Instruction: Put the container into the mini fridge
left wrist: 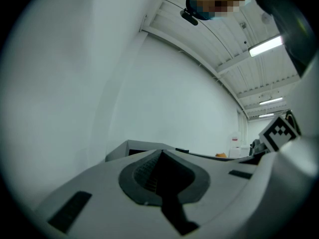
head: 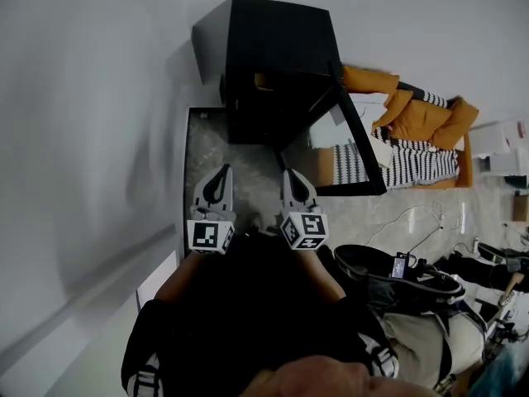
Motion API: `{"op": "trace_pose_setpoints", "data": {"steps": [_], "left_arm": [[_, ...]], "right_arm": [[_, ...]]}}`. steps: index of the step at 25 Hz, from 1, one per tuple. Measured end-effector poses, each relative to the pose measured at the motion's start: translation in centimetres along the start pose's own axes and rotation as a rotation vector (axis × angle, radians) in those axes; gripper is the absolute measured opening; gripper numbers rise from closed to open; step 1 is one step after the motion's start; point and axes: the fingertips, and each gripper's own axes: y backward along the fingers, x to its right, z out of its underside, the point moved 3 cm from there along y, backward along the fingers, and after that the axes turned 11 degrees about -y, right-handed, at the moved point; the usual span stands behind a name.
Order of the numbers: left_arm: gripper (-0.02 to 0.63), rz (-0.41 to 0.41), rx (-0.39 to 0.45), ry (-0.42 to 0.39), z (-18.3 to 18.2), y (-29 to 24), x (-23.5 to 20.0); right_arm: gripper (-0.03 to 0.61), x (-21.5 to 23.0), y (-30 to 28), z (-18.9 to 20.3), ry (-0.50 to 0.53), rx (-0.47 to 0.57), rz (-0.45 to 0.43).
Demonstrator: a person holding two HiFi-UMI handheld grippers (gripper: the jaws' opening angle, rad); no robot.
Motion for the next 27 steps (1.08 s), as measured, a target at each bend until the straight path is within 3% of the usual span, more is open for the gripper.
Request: {"op": "trace_pose_setpoints", "data": {"steps": [6, 15, 27], "left_arm": [[0.005, 0.009, 0.007, 0.007, 2.2, -0.6, 0.5], [0.005, 0.003, -0.014, 0.007, -0.3, 0.6, -0.1], [0.005, 0.01, -0.004, 0.012, 0.1, 0.3, -0.3]], "right_arm": [[0.002, 0.3, -0.7, 1.5, 0.011, -0.005, -0.024], [0.001, -1.0, 0.1, 0.5, -0.004, 0.008, -0.015], [0.0, -0.9, -0.2, 0.5, -0.008, 0.026, -0.009]]}}
